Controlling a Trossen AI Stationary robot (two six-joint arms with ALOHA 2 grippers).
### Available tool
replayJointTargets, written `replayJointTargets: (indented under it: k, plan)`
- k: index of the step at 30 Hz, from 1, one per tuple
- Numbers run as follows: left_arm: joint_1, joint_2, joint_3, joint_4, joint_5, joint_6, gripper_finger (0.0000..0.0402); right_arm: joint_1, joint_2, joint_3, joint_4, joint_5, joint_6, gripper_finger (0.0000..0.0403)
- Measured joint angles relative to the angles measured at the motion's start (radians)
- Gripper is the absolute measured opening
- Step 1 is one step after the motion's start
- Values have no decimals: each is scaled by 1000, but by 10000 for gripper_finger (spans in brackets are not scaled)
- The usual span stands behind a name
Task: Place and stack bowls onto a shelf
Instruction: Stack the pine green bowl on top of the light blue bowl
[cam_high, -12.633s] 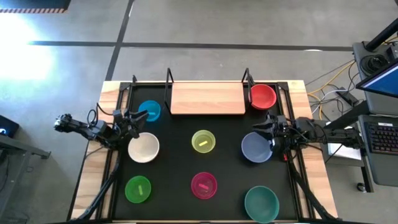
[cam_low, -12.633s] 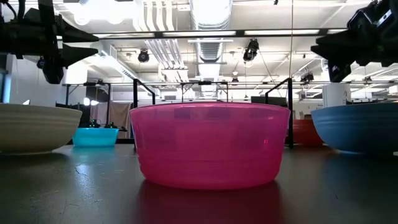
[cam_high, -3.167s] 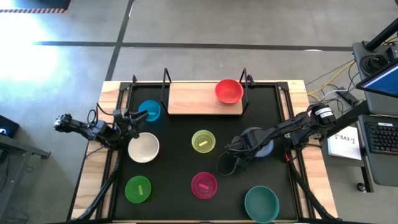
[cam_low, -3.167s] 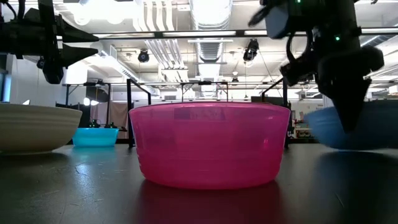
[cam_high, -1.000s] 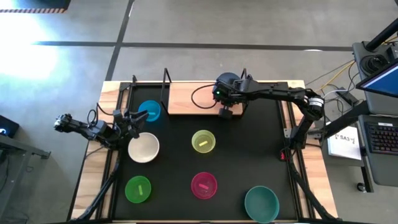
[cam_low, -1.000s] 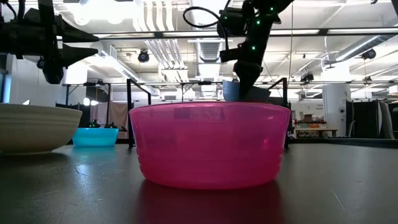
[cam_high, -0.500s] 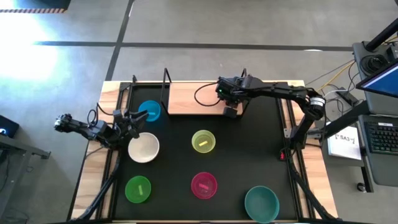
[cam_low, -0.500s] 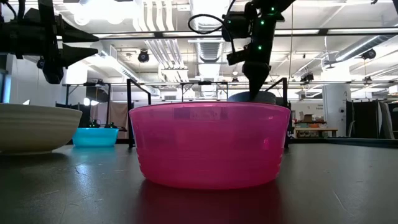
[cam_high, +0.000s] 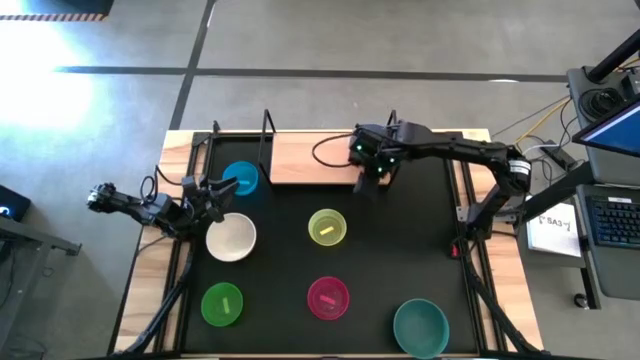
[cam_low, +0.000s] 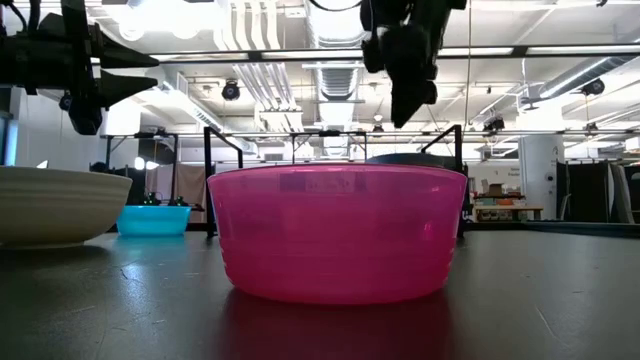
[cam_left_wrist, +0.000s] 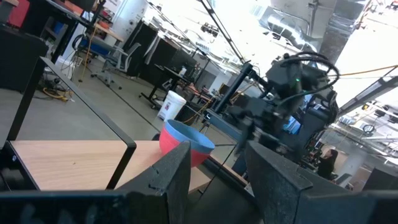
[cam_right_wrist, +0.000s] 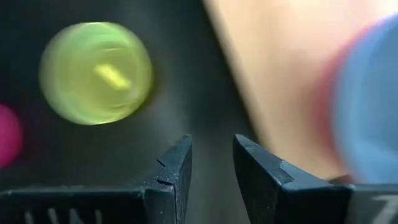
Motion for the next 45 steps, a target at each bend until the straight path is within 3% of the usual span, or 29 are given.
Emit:
replayJointTargets:
  k: [10,18,24,30,35,40,45]
  plan:
    - [0,0,0,0,0,0,136,250,0,-8,-92,-33,322,108]
    - [0,0,0,0,0,0,136,542,0,-21,-138,-18,789,109]
    - [0,0,0,0,0,0,136,765,7,-36,-136,81,1169,109]
    - [0,0,0,0,0,0,136,933,33,-82,-73,88,1465,109]
    - [0,1,0,0,0,0,136,1015,87,-95,44,76,1582,109]
    - [0,2,0,-1,0,0,136,1043,122,-95,204,72,1600,109]
    - [0,3,0,-1,0,0,136,1054,170,-95,231,13,1641,109]
